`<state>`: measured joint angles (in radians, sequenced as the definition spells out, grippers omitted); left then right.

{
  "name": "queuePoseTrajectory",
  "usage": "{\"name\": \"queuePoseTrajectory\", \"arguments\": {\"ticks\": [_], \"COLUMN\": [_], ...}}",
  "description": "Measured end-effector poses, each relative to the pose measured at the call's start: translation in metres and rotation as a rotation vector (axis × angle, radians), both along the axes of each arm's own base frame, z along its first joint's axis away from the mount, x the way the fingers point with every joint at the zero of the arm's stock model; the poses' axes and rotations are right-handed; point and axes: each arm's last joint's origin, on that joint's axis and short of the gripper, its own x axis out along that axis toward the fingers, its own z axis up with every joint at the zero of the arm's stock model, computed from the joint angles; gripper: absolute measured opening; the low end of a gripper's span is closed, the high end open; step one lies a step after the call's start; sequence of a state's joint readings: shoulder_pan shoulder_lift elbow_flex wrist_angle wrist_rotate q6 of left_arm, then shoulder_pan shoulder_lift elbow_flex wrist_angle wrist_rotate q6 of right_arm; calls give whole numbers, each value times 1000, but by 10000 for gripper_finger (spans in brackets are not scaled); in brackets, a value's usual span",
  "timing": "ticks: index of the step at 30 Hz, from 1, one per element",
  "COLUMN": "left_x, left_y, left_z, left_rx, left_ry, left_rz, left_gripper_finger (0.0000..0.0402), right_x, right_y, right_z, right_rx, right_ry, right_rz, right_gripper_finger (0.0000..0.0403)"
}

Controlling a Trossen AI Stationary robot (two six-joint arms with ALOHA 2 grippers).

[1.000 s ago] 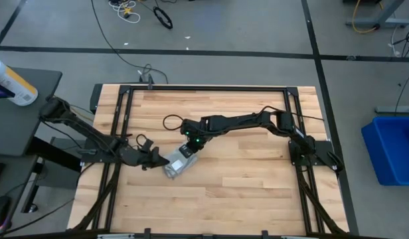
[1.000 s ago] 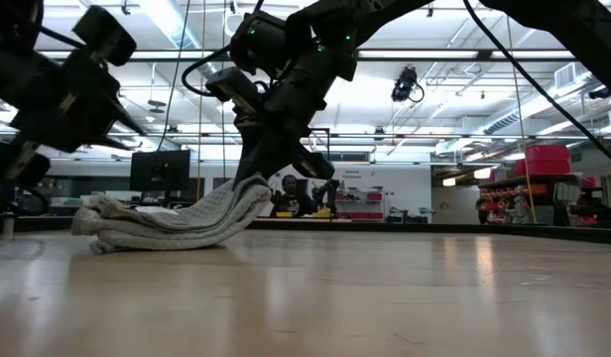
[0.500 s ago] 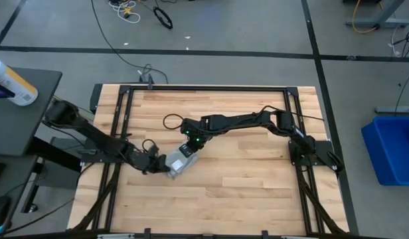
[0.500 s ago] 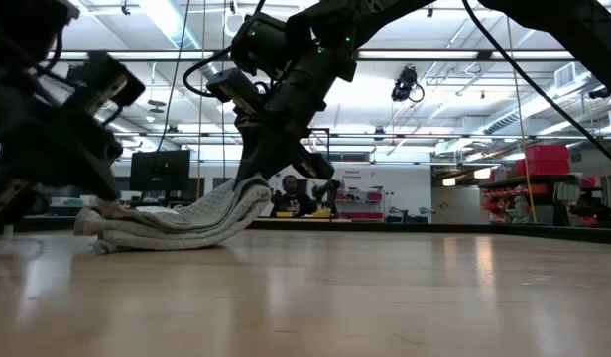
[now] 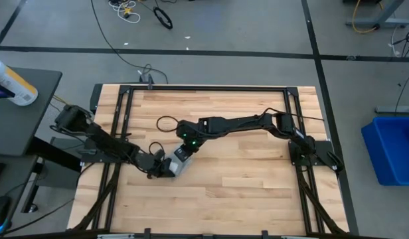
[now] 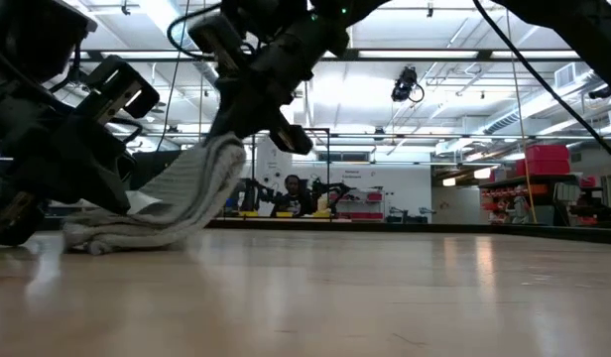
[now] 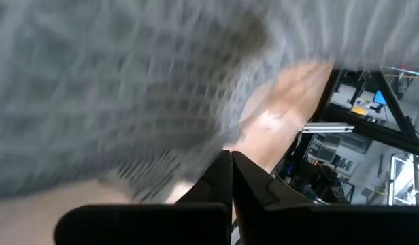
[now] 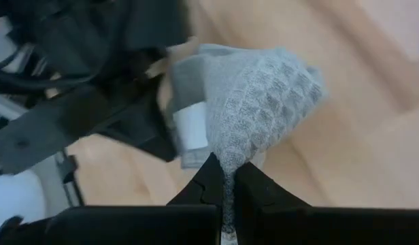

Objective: Fold microfiber towels
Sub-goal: Fold the grey towel

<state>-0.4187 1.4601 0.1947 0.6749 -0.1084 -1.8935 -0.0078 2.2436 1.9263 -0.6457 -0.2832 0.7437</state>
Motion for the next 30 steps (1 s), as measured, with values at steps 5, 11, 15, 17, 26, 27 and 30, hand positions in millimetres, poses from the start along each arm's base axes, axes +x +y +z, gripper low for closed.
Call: {"name": "queuePoseTrajectory", "arguments": {"ticks": [5,11,15,17,26,27,30], "left_x": [0,1,1,1,1,1,1], "left_y": [3,8,9,10,12,12,12], "left_z": [-1,-3,-4,-4,-5,-5,-5], "left_rx": [6,12,17,19,40,42,38], "left_ry": [18,43,48,47,50,50,51], "left_rz": [-20,-48,-53,-61,-71,-73,-83], "left_gripper_finger": [1,1,1,1,0,0,0], "right_x": [2,10,15,19,31,33,35], "right_y": [14,30,40,43,49,49,50], "right_z": [2,-13,-18,-17,-18,-21,-26], "right_rx": [20,76,103,122,210,217,228], "right_ry": [-29,-44,-81,-120,-222,-222,-227], "right_rz": [19,63,92,94,48,53,49], "right_gripper_finger": [10,10,10,10,10,10,10]}}
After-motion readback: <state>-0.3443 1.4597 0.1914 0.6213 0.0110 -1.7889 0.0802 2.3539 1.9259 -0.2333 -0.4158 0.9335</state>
